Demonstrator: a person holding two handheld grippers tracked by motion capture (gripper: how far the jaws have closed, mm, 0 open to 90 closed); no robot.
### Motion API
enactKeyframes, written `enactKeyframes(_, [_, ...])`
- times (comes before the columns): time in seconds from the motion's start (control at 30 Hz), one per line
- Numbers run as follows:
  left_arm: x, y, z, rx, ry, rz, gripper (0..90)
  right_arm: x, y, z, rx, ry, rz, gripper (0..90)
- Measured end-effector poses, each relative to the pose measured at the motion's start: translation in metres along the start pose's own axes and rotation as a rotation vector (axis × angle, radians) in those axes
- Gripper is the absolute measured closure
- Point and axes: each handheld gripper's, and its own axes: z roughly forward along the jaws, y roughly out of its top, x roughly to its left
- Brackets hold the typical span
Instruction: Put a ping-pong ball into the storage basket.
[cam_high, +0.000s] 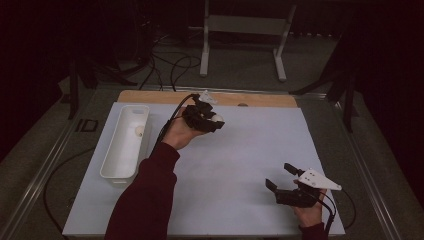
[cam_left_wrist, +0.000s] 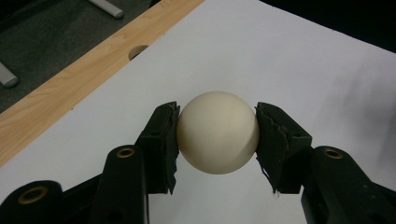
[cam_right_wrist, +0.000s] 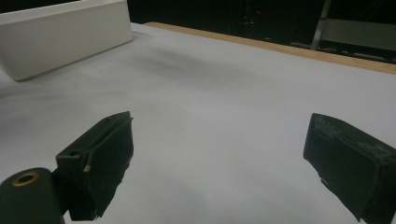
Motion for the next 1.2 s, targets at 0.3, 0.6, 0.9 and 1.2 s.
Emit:
enactKeyframes(0.3, [0.001,-0.001,-0.006,-0.003,0.006,0.004,51.6,0.0,0.0,0.0,-0.003,0.0,0.001,8.1])
enactKeyframes(0.6, [0.003,-0.001,-0.009,-0.008,0.006,-0.002,51.6,0.0,0.0,-0.001,-0.005,-0.002,-0.005,8.0])
enactKeyframes(0.9, [0.004,-0.002,-0.015,-0.018,0.011,-0.007,51.6,0.0,0.0,0.0,-0.005,-0.001,-0.001,8.1])
enactKeyframes(1.2, [0.007,-0.003,-0.021,-0.027,0.012,-0.009,51.6,0.001,0.0,0.0,-0.004,0.0,0.002,8.1])
